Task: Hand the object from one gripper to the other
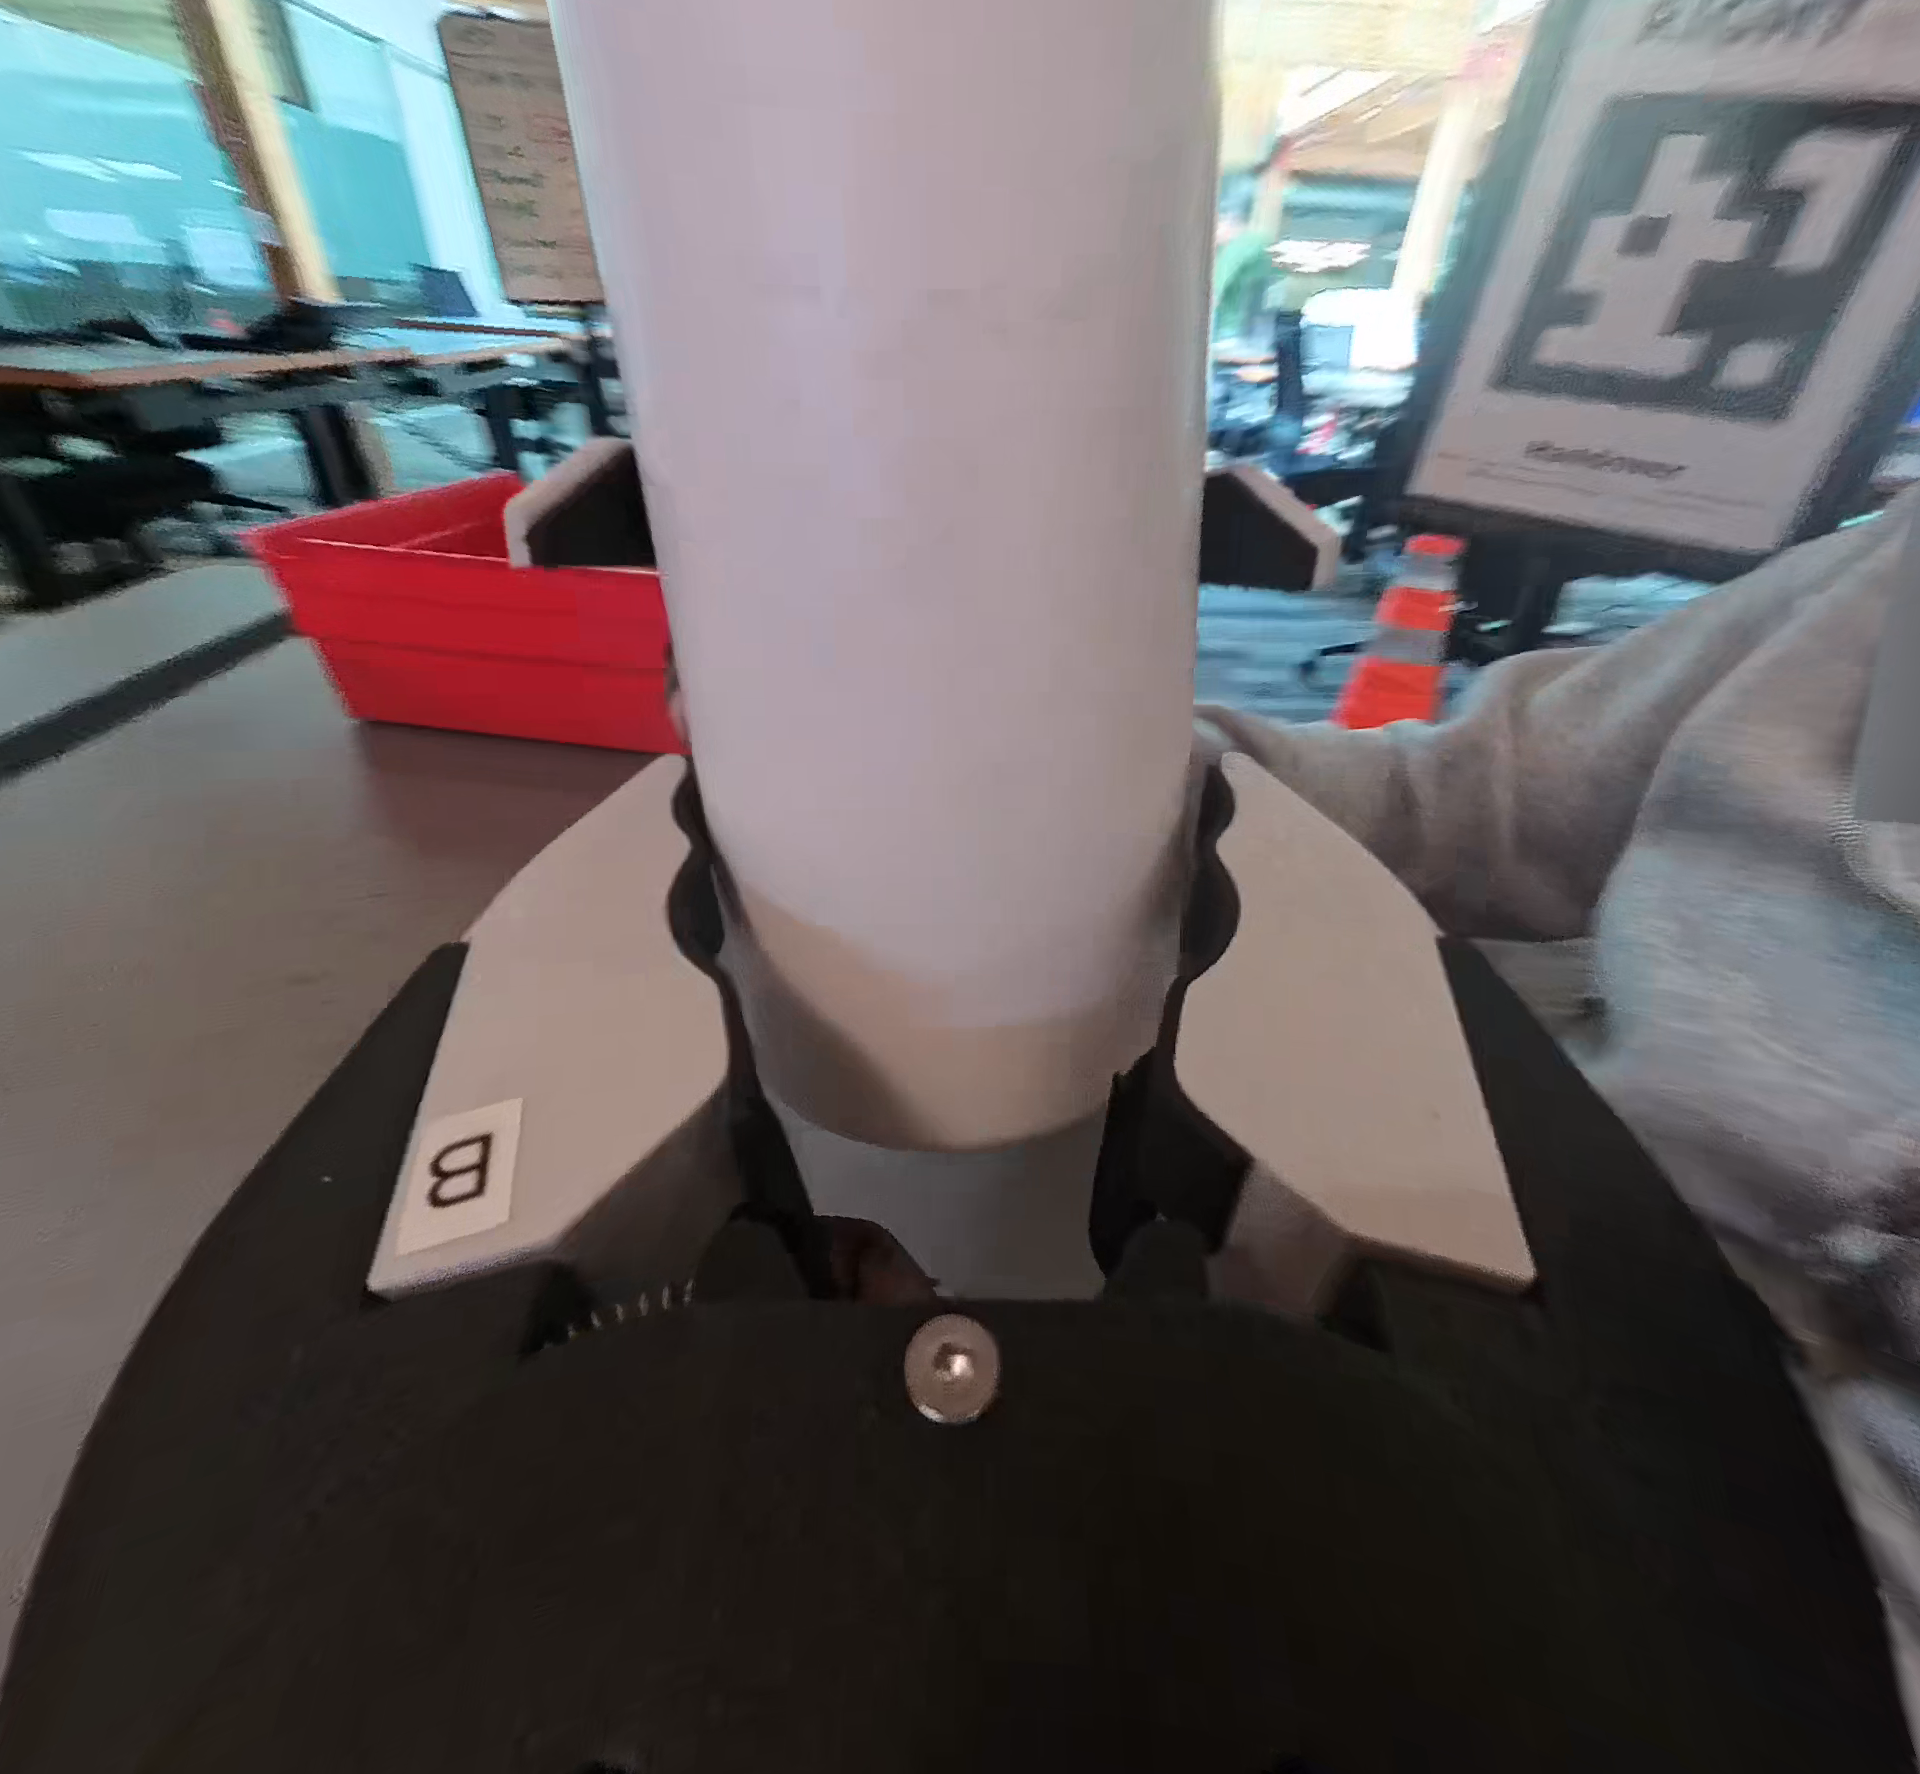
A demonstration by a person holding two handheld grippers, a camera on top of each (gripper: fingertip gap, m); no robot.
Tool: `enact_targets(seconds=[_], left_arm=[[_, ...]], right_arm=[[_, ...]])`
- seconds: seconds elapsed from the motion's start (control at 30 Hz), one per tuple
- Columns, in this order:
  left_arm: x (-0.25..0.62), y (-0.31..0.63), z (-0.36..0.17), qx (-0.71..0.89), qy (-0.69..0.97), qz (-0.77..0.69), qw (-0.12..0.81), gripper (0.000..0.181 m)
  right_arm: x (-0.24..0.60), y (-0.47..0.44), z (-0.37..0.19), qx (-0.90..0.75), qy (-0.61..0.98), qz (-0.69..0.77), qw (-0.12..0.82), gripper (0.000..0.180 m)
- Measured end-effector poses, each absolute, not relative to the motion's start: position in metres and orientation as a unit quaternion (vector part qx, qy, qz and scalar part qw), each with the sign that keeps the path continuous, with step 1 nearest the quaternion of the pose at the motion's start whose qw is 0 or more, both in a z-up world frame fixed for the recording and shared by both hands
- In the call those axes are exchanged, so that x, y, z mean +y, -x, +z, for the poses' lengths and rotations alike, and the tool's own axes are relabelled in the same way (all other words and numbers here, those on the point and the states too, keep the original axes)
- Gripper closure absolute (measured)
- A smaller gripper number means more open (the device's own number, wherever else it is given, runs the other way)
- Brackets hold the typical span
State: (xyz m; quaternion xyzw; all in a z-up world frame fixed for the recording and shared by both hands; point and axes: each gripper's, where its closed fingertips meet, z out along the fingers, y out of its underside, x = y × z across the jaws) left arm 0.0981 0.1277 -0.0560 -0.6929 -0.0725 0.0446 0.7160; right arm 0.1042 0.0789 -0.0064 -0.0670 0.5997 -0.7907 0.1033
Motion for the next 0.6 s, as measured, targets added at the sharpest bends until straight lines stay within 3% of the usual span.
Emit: enact_targets(seconds=[0.17,0.33,0.43,0.6], left_arm=[[0.125,-0.078,-0.063,-0.062,0.712,0.239,0.657,0.086],[0.122,-0.069,-0.07,-0.087,0.724,0.245,0.639,0.091],[0.123,-0.078,-0.062,-0.085,0.708,0.189,0.675,0.092],[0.129,-0.105,-0.056,-0.08,0.685,-0.017,0.724,0.093]], right_arm=[[0.078,-0.09,-0.006,0.606,0.054,-0.793,-0.025,0.092],[0.075,-0.083,-0.011,0.617,0.032,-0.786,-0.041,0.091],[0.077,-0.085,-0.006,0.6,0.031,-0.799,-0.013,0.092],[0.083,-0.098,0.003,0.566,0.038,-0.813,0.135,0.082]])
